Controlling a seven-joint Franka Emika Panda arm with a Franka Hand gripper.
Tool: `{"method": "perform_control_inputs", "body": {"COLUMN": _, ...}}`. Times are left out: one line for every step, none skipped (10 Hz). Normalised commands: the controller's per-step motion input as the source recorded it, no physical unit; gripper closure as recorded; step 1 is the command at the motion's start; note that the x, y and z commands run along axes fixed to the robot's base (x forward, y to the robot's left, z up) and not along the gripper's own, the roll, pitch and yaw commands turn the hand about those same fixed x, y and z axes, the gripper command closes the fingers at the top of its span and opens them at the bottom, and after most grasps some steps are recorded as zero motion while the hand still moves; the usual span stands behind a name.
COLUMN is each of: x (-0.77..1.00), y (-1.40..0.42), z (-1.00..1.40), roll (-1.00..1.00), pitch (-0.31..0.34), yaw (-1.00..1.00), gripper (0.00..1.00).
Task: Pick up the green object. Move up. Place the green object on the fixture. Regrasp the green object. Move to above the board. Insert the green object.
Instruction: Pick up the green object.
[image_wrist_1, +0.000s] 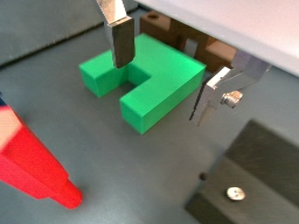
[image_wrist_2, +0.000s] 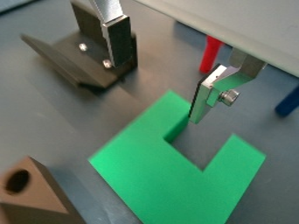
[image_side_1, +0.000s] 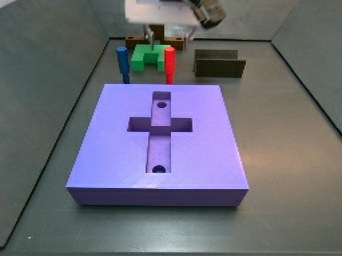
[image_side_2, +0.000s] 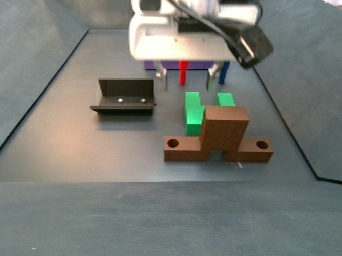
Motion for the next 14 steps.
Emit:
{"method": "perform_control_inputs", "body": {"x": -0.22, "y": -0.01, "z": -0.23, "roll": -0.01, "pitch": -0.051, "yaw": 0.0, "gripper": 0.0}}
{"method": "perform_control_inputs", "body": {"x": -0.14, "y": -0.01, "z": -0.23, "roll": -0.03, "pitch": -0.054, "yaw": 0.0, "gripper": 0.0}}
{"method": "perform_control_inputs", "body": {"x": 0.04, "y": -0.1, "z": -0.29, "roll": -0.06, "pitch": -0.051, "yaw": 0.0, "gripper": 0.0}}
{"method": "perform_control_inputs", "body": {"x": 0.16, "y": -0.1, "z": -0.33, "roll": -0.06, "pitch": -0.039, "yaw": 0.0, "gripper": 0.0}}
{"method": "perform_control_inputs", "body": {"x": 0.09, "y": -0.05, "z": -0.38, "roll": -0.08, "pitch": -0.059, "yaw": 0.0, "gripper": 0.0}}
{"method": "perform_control_inputs", "body": {"x": 0.02, "y": -0.02, "z": -0.35, "roll": -0.08, "pitch": -0.049, "yaw": 0.0, "gripper": 0.0}}
{"method": "perform_control_inputs", "body": {"x": 0.0, "y": 0.0, "z": -0.23, "roll": -0.04, "pitch": -0.011, "yaw": 0.0, "gripper": 0.0}}
{"method": "perform_control_inputs", "body": {"x": 0.0, "y": 0.0, "z": -0.15, "roll": 0.0, "pitch": 0.0, "yaw": 0.0, "gripper": 0.0}}
{"method": "perform_control_inputs", "body": {"x": 0.0, "y": 0.0, "z": -0.16, "roll": 0.0, "pitch": 0.0, "yaw": 0.0, "gripper": 0.0}}
{"method": "perform_control_inputs", "body": {"x": 0.05, "y": 0.0, "z": -0.12, "roll": 0.0, "pitch": 0.0, "yaw": 0.0, "gripper": 0.0}}
{"method": "perform_control_inputs", "body": {"x": 0.0, "y": 0.0, "z": 0.0, "roll": 0.0, "pitch": 0.0, "yaw": 0.0, "gripper": 0.0}}
{"method": "perform_control_inputs", "body": {"x": 0.0, "y": 0.0, "z": 0.0, "roll": 0.0, "pitch": 0.0, "yaw": 0.0, "gripper": 1.0}}
{"method": "perform_control_inputs", "body": {"x": 0.0, "y": 0.0, "z": 0.0, "roll": 0.0, "pitch": 0.0, "yaw": 0.0, "gripper": 1.0}}
{"method": "perform_control_inputs", "body": {"x": 0.0, "y": 0.0, "z": 0.0, "roll": 0.0, "pitch": 0.0, "yaw": 0.0, "gripper": 1.0}}
